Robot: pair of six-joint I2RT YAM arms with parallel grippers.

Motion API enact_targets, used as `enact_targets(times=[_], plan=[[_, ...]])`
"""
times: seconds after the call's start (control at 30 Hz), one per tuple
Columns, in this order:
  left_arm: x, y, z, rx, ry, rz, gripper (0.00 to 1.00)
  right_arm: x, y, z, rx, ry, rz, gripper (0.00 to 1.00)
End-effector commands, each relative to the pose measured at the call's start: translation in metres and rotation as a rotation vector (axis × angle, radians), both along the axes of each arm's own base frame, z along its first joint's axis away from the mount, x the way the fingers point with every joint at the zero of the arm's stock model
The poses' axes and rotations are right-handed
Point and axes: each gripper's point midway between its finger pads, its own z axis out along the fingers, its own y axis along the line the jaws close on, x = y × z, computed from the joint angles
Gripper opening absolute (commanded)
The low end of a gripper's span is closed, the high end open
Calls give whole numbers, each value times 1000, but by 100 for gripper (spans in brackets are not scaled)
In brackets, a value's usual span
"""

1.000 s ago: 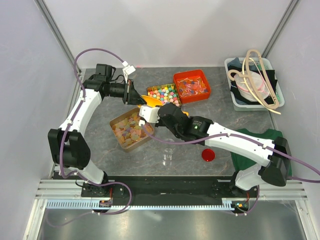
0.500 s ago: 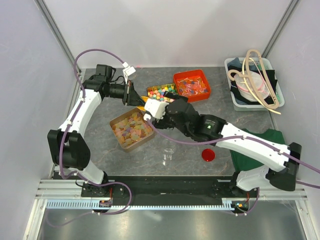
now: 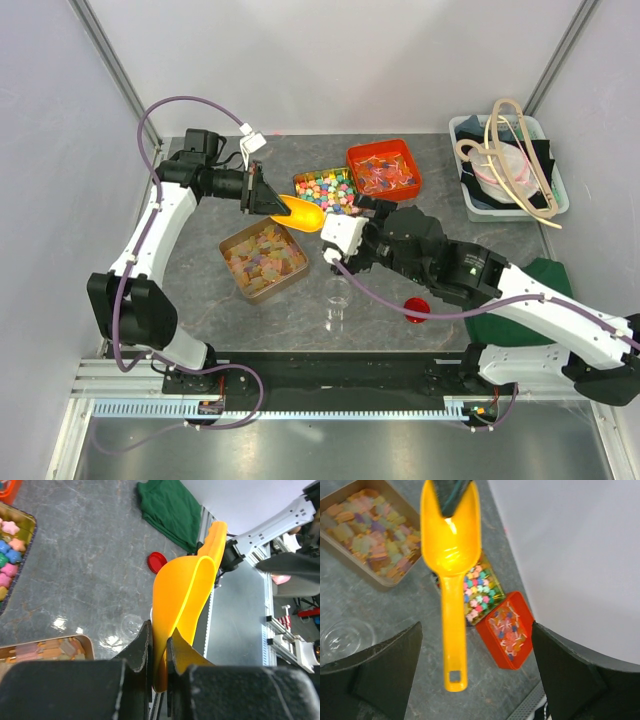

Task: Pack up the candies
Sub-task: Pick up the spatula from the center of the board.

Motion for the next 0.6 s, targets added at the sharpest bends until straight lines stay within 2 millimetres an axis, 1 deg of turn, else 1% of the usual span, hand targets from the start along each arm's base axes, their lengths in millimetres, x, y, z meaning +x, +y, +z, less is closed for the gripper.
enact_targets(times=[0.0, 0.03, 0.07, 0.13, 0.17, 0.2, 0.23, 0.27, 0.3, 0.37, 0.4, 0.57], plan=[[-13, -2, 29, -78, -74, -72, 2, -16, 6, -14, 7, 28, 103, 94], [-14, -3, 31, -84, -73, -79, 2, -16, 4, -9, 34, 15, 98, 93], [-17, -3, 31, -91, -60, -85, 2, -17, 3, -13, 30, 13, 97, 94], [-19, -4, 34, -112, -67, -103, 2, -14, 0, -8, 57, -13, 79, 93], [-20, -4, 35, -118, -65, -108, 2, -13, -1, -12, 51, -19, 74, 93], [-22, -4, 36, -129, -65, -117, 2, -13, -2, -11, 59, -24, 72, 94], [-22, -4, 35, -130, -61, -119, 2, -13, -1, -9, 68, -37, 76, 93], [-22, -4, 35, -131, -59, -120, 2, -12, -1, -13, 59, -42, 77, 93], [-22, -4, 35, -130, -56, -121, 2, -11, 1, -9, 74, -56, 78, 93], [-22, -4, 35, -132, -54, -124, 2, -8, 2, -10, 80, -63, 69, 93], [-23, -4, 35, -131, -54, -125, 2, -6, 3, -6, 96, -77, 60, 92], [-26, -4, 38, -131, -66, -128, 2, -1, 8, -17, 83, -71, 59, 91]])
